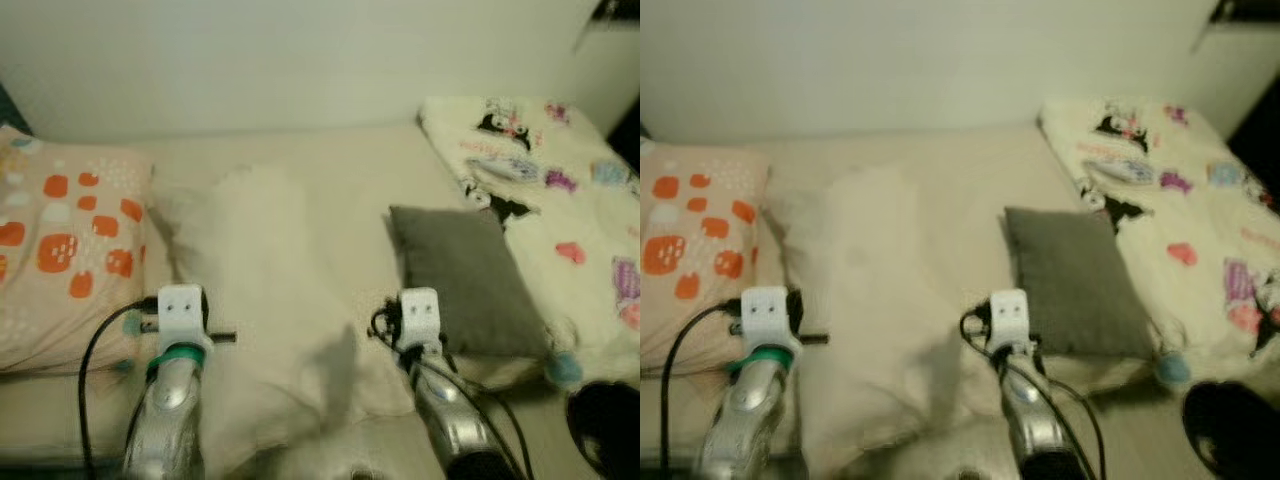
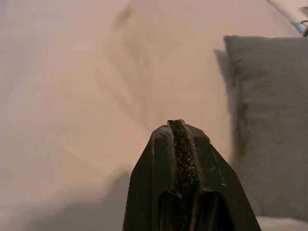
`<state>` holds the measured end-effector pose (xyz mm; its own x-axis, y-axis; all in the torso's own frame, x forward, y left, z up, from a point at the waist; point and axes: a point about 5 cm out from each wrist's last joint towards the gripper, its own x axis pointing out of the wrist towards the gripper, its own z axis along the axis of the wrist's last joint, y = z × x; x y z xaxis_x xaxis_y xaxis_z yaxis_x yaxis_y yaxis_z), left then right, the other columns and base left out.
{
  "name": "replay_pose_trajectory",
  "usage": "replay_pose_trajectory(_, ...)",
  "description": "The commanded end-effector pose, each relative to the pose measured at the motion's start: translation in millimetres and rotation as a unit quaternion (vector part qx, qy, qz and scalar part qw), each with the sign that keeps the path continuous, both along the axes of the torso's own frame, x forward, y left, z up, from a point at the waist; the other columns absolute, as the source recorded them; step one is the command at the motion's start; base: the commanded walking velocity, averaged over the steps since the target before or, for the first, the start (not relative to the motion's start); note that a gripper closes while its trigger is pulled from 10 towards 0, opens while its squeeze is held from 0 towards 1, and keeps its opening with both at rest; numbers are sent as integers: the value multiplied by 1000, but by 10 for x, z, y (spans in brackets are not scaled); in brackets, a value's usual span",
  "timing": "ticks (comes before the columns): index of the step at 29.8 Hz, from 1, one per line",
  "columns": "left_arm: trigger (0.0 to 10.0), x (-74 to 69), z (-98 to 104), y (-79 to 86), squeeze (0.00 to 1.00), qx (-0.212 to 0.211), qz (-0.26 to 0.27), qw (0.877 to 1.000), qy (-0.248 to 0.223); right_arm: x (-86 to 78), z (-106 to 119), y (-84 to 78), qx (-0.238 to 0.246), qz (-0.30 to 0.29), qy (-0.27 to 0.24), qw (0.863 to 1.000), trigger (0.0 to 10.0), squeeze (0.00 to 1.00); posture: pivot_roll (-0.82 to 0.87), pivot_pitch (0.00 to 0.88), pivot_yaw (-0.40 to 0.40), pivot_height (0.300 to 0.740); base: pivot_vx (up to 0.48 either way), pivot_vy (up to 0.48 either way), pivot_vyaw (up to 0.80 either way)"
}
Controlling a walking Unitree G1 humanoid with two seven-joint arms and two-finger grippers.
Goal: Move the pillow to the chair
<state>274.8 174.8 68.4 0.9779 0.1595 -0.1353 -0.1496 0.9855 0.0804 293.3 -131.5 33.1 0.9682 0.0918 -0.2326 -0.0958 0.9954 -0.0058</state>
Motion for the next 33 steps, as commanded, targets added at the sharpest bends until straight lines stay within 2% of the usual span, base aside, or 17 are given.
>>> replay_pose_trajectory(1, 10000, -23, -43, -4, 0, 6, -1, 1000, 15, 2, -10, -19, -1, -5, 2, 1000, 10000, 0, 84, 3, 27, 740, 0, -480, 0)
replay_pose_trajectory(4, 10000, -18, -42, -4, 0, 9, -3, 1000, 17, 2, -12, -24, 0, -7, 2, 1000, 10000, 0, 84, 3, 29, 740, 0, -480, 0)
replay_pose_trajectory(7, 10000, -12, -51, -18, 0, -1, -4, 1000, 20, -7, -21, -28, 0, -9, 4, 1000, 10000, 0, 85, 6, 32, 740, 0, 0, 0)
replay_pose_trajectory(16, 10000, -1, -83, -75, 0, 3, -18, 999, 32, -6, -22, -56, 4, -14, 2, 1000, 10000, 0, 87, 2, 35, 740, 0, 0, 0)
replay_pose_trajectory(20, 10000, 6, -59, -166, 0, 7, -52, 998, 27, 51, 19, -95, 8, -24, -2, 1000, 10000, 0, 89, 5, 23, 740, 0, 0, 0)
replay_pose_trajectory(28, 10000, 33, -106, -82, 0, -3, -42, 999, 32, 84, 65, -91, 0, -40, -9, 999, 10000, 0, 39, 13, 17, 740, 0, 0, 0)
replay_pose_trajectory(33, 10000, 57, -90, -89, 0, 1, -55, 998, 20, 63, 84, -152, 22, -66, -24, 997, 10000, 0, 36, 17, 15, 730, 0, 0, 0)
